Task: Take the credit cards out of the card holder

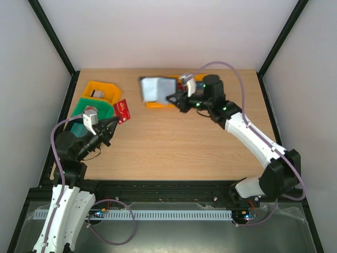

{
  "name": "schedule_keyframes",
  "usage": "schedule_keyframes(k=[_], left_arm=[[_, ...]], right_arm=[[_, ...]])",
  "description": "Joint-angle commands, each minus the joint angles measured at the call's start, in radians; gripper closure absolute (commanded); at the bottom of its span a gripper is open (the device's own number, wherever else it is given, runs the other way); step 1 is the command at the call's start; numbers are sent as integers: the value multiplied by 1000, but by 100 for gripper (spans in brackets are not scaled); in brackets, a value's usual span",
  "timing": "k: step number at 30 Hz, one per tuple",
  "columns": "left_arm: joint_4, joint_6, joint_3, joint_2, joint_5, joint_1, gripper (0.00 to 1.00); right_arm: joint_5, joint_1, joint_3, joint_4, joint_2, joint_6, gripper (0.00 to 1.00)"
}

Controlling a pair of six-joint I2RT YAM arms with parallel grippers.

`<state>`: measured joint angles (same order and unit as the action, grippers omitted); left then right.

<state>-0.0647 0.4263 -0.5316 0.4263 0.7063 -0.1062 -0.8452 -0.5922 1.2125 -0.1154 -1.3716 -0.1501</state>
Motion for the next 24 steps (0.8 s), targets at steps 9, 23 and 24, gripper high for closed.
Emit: schedule_keyframes(k=[9,23,24], left_arm=[[120,131,60,73,-141,46,98],[-6,110,109,70,165,44,98],[-7,104,107,69,178,44,98]], right_arm=[[-29,43,-79,-199,-269,-164,98],[87,-15,-66,-379,-477,-100,60],[188,-13,-48,-401,-474,-106,49]])
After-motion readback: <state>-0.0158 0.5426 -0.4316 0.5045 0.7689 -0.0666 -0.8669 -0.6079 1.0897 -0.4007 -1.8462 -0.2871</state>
